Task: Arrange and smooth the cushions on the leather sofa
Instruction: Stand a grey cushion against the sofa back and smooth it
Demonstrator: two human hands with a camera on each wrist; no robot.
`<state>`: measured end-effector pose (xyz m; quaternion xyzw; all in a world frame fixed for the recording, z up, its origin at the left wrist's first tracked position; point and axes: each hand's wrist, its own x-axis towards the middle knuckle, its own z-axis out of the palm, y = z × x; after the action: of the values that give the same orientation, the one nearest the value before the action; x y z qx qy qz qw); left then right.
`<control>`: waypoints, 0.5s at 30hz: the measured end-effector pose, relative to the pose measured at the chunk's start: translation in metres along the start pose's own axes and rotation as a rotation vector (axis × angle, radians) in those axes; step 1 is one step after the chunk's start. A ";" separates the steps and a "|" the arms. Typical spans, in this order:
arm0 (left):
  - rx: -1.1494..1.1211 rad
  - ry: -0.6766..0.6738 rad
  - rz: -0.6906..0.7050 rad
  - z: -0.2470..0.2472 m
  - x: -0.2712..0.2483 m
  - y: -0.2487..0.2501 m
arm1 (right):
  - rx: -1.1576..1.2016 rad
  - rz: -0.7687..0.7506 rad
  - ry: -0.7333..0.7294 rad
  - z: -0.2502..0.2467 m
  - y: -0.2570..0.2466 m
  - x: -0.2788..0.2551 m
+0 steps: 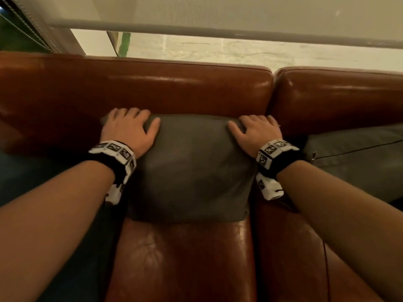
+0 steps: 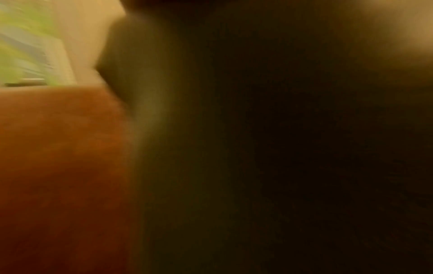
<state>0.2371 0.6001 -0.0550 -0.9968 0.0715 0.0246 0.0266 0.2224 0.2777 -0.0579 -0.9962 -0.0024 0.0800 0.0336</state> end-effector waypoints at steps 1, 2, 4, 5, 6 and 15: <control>0.011 -0.043 -0.068 -0.003 0.000 -0.017 | 0.009 0.069 -0.043 -0.003 0.016 -0.002; 0.001 -0.079 -0.123 -0.006 0.000 -0.028 | 0.049 0.114 -0.076 -0.005 0.026 -0.004; -0.090 -0.093 -0.168 -0.013 -0.001 -0.038 | 0.104 0.119 -0.072 -0.007 0.032 -0.010; -0.143 -0.077 -0.151 -0.016 -0.003 -0.041 | 0.087 0.105 -0.046 -0.010 0.031 -0.013; -0.167 -0.044 -0.123 -0.019 -0.006 -0.043 | 0.054 0.095 -0.015 -0.015 0.030 -0.018; -0.027 0.078 -0.059 -0.063 -0.030 -0.048 | -0.139 0.025 0.040 -0.054 0.035 -0.040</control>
<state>0.2169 0.6488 0.0116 -0.9989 0.0425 -0.0142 0.0108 0.1916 0.2385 -0.0006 -0.9975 0.0052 0.0603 -0.0367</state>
